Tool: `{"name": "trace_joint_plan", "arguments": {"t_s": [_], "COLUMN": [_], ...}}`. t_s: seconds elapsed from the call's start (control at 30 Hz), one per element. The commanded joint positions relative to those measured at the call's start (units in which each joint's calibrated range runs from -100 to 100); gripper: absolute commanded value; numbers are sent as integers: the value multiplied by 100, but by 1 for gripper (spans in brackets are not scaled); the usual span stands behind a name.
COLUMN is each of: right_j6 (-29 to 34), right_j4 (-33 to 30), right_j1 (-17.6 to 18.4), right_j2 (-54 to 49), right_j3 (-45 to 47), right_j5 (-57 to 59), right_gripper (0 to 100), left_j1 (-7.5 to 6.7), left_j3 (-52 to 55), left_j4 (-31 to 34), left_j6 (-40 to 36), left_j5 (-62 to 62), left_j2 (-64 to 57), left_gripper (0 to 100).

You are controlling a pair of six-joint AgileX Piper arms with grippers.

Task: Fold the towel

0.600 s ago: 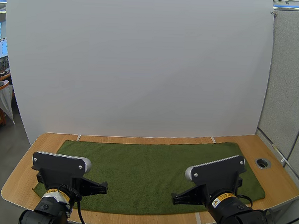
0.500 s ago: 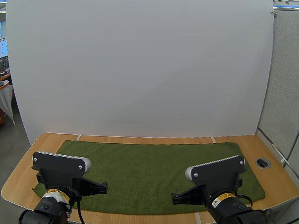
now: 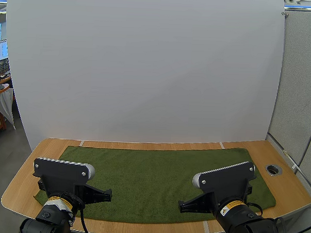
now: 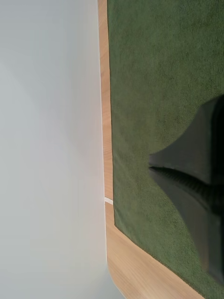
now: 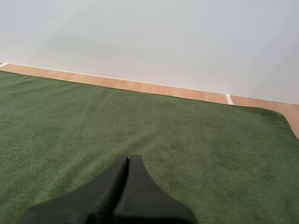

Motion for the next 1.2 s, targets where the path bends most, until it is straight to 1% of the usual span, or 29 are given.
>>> {"name": "trace_joint_plan", "arguments": {"t_s": [0.0, 1.17], "right_j6": [-12, -12], "right_j4": [-38, -38], "right_j1": [-20, -20], "right_j2": [-38, -38], "right_j3": [0, 0], "right_j5": [-5, -5], "right_gripper": [0, 0], "left_j1": [0, 0], "left_j3": [10, 10], "left_j4": [-73, -73], "left_j6": [-29, -29], "left_j5": [-138, -138], "left_j2": [-22, -22], "left_gripper": [0, 0]}}
